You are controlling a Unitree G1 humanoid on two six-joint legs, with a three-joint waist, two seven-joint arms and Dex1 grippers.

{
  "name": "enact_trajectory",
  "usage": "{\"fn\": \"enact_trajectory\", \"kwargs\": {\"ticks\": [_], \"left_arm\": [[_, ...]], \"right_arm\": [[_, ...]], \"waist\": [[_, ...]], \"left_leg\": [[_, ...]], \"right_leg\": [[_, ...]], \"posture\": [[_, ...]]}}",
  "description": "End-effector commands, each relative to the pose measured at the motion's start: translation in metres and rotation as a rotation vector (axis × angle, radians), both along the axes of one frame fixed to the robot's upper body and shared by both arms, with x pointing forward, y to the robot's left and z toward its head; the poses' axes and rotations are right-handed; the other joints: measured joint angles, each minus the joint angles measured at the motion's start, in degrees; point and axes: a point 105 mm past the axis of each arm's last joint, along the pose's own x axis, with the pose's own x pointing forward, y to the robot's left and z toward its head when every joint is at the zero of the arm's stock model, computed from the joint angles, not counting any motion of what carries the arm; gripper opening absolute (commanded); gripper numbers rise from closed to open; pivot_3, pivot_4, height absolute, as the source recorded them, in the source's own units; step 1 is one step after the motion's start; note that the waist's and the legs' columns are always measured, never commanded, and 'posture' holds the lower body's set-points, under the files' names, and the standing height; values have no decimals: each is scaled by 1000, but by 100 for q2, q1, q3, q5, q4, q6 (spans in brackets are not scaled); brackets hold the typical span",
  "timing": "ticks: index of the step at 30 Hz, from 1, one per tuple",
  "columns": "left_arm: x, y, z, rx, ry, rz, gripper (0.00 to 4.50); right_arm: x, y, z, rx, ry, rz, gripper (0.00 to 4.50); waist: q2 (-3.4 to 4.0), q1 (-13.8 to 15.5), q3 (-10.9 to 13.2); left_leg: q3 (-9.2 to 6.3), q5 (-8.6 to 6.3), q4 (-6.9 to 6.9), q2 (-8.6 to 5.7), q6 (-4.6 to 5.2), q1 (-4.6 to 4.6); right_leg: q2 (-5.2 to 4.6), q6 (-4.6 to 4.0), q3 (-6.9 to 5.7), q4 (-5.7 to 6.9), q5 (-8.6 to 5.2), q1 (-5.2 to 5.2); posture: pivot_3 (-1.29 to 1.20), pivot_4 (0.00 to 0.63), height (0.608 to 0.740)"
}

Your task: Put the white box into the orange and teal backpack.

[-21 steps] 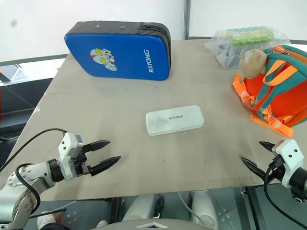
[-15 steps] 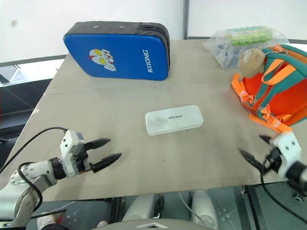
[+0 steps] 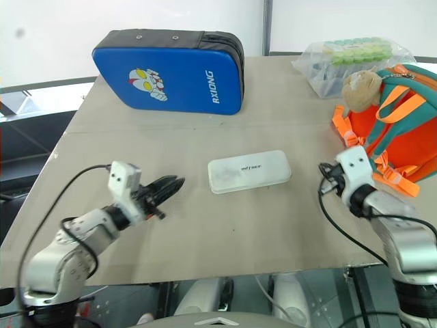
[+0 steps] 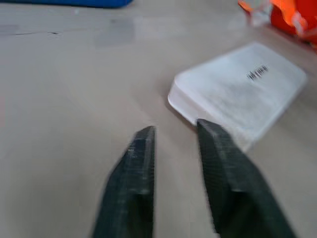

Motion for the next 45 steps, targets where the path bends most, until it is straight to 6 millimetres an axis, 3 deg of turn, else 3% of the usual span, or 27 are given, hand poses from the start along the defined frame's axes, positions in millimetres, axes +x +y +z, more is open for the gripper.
{"fn": "enact_trajectory", "kwargs": {"ticks": [1, 6, 10, 12, 14, 16, 20, 23, 29, 31, 33, 36, 42, 45], "left_arm": [[14, -10, -7, 50, 33, 120, 10], [28, -33, -26, 89, 88, 141, 10], [32, -47, -31, 116, 91, 85, 10], [35, -56, -30, 126, 77, 28, 10], [37, -66, -28, 143, 52, -38, 10], [34, -75, -30, 141, 48, -104, 10], [28, -70, -34, 100, 85, -134, 10], [27, -43, -37, 68, 151, -107, 792], [14, 16, -19, -74, 372, -186, 3543], [9, 24, -11, -152, 481, -234, 3543], [-1, 16, -4, -241, 589, -331, 3543], [0, 1, 1, -323, 674, -378, 3543], [2, -38, -16, -369, 782, -438, 3543], [4, -47, -24, -363, 796, -438, 3543]], "right_arm": [[21, 4, 2, -82, -37, -45, 0], [41, 30, -12, -116, 0, 79, 0], [32, 49, -26, -107, 98, 244, 0], [15, 55, -25, -74, 147, 330, 0], [-1, 57, -22, -48, 179, 377, 0], [-5, 49, -21, -41, 167, 327, 0], [-10, 35, -24, -35, 171, 244, 0], [-12, 27, -26, -41, 170, 202, 0], [-11, 18, -28, -80, 166, 184, 0], [-9, 16, -28, -90, 160, 187, 0], [-8, 15, -26, -98, 155, 192, 0], [-6, 16, -26, -111, 149, 215, 0], [-5, 31, -27, -121, 149, 287, 0], [-6, 41, -28, -113, 156, 331, 0]], "waist": [[0, 1, 0], [0, -7, -1], [0, -1, -1], [3, 6, -2], [1, 35, -3], [1, 14, -4], [3, -5, -4], [3, -5, -4], [4, -162, -3], [5, -176, -3], [6, -175, -1], [3, -126, 1], [-6, -140, 3], [-5, -157, 2]], "left_leg": [[0, 1, 0, -1, -1, 0], [6, 4, -1, -8, -6, 2], [3, 4, -6, -6, -6, -1], [1, 4, -7, -6, -6, -2], [-3, 4, -6, -8, -6, -5], [-8, 2, -4, -8, -2, -8], [-3, -1, -3, -7, 3, -6], [-5, 0, -3, -6, 0, -5], [-3, -4, -8, 3, 8, 11], [-3, -8, -8, 5, 15, 14], [-2, -10, -9, 6, 19, 20], [-1, -10, -6, 0, 19, 15], [-2, 5, -4, -4, -9, 4], [-2, 7, -10, -1, -13, 11]], "right_leg": [[3, 0, 0, 2, 0, 0], [5, 0, -6, 2, 1, -1], [7, 0, -9, 0, 0, -6], [6, 0, -9, -1, 0, -6], [1, 0, -14, -3, 0, -4], [0, 0, -18, -3, 0, -3], [-1, 0, -15, -1, 1, -3], [-1, 0, -15, 0, 0, -3], [14, 0, -15, 9, 0, -4], [25, 0, -14, 13, -1, -4], [37, 1, -9, 14, -2, -2], [33, 3, -4, 12, -2, -1], [17, 3, -7, 5, -1, -3], [4, 2, -2, 6, 0, -6]], "posture": [[0, 150, 740], [0, 150, 740], [0, 150, 740], [0, 150, 740], [0, 150, 740], [0, 150, 740], [0, 150, 740], [0, 150, 740], [0, 150, 740], [0, 150, 740], [0, 150, 740], [0, 150, 740], [0, 150, 740], [0, 150, 740]]}}
